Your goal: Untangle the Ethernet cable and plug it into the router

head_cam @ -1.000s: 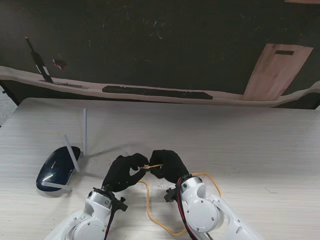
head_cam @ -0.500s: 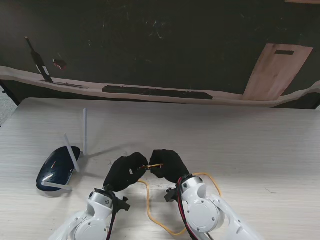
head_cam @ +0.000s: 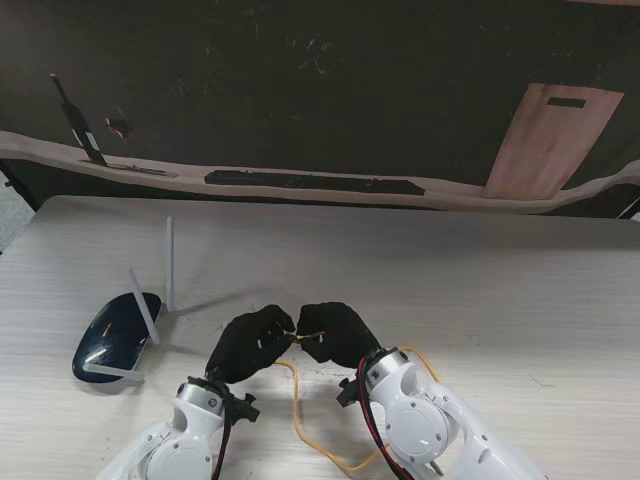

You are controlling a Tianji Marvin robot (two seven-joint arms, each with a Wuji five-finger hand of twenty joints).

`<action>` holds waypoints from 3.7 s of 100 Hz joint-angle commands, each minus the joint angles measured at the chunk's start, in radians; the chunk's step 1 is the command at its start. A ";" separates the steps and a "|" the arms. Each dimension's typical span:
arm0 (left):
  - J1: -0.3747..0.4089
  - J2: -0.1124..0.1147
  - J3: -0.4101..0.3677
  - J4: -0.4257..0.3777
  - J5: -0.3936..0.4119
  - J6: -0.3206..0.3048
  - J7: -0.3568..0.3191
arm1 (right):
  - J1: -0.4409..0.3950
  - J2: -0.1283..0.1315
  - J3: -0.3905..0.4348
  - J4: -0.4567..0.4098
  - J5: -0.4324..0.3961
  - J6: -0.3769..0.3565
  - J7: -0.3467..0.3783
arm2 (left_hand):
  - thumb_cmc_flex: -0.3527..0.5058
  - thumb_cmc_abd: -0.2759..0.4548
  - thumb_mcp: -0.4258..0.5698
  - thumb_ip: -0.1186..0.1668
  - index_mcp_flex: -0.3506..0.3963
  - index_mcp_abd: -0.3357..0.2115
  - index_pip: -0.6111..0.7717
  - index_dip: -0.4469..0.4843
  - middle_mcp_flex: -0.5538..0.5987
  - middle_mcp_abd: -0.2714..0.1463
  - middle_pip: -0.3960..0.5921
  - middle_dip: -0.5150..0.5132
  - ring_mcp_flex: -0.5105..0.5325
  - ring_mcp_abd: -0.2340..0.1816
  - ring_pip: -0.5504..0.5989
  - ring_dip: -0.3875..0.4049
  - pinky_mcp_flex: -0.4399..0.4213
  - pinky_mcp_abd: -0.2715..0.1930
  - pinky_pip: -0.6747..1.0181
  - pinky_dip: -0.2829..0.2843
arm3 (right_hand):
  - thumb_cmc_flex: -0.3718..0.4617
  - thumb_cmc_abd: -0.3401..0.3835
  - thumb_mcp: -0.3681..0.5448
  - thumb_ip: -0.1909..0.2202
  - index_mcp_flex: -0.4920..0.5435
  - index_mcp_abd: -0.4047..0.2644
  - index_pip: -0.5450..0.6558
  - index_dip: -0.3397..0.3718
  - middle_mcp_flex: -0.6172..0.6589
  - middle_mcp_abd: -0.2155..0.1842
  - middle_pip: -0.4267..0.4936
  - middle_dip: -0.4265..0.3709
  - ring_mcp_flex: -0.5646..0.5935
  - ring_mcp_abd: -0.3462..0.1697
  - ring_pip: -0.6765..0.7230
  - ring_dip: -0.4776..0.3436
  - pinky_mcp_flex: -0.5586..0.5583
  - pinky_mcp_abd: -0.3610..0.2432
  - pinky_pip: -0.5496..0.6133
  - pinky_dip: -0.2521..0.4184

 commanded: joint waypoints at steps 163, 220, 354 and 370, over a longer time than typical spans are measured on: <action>0.097 0.037 -0.122 -0.145 0.031 -0.047 -0.154 | -0.078 -0.007 0.058 -0.058 -0.044 0.035 -0.060 | -0.242 0.194 -0.038 0.082 -0.081 0.000 -0.382 -0.013 -0.310 0.007 -0.201 -0.145 -0.366 0.070 -0.301 -0.036 -0.279 0.015 -0.140 -0.039 | 0.030 0.025 0.021 0.016 0.080 -0.088 0.005 0.075 0.135 0.207 0.091 -0.006 -0.011 0.060 0.021 -0.024 -0.013 -0.009 0.196 -0.085; 0.301 0.097 -0.421 -0.483 0.052 -0.046 -0.509 | -0.136 0.004 0.087 -0.070 -0.153 -0.056 -0.116 | -0.197 0.361 -0.394 0.120 -0.133 0.046 -0.649 -0.134 -0.439 0.057 -0.357 -0.202 -0.493 0.069 -0.464 -0.082 -0.331 -0.002 -0.227 -0.098 | 0.029 0.010 0.026 0.014 0.089 -0.079 0.007 0.053 0.172 0.209 0.117 0.006 -0.008 -0.029 0.140 0.060 0.020 -0.183 0.226 0.102; 0.392 0.052 -0.806 -0.437 0.129 0.457 -0.488 | -0.125 0.007 0.075 -0.055 -0.138 -0.066 -0.092 | -0.099 0.284 -0.456 0.131 -0.305 0.004 -0.677 -0.138 -0.790 0.002 -0.456 -0.235 -0.819 -0.069 -0.717 -0.203 -0.459 -0.149 -0.508 -0.183 | 0.031 0.021 0.012 0.014 0.080 -0.069 0.007 0.053 0.173 0.206 0.124 0.009 -0.008 -0.025 0.140 0.066 0.021 -0.185 0.226 0.119; 0.334 0.074 -0.804 -0.396 0.142 0.511 -0.596 | -0.122 0.008 0.074 -0.049 -0.137 -0.066 -0.090 | -0.254 0.199 -0.338 0.120 -0.354 -0.014 -0.755 -0.158 -0.854 -0.010 -0.555 -0.286 -0.907 -0.094 -0.815 -0.266 -0.457 -0.164 -0.689 -0.192 | 0.032 0.023 0.012 0.015 0.080 -0.069 0.007 0.053 0.172 0.206 0.124 0.009 -0.008 -0.025 0.140 0.067 0.021 -0.185 0.226 0.118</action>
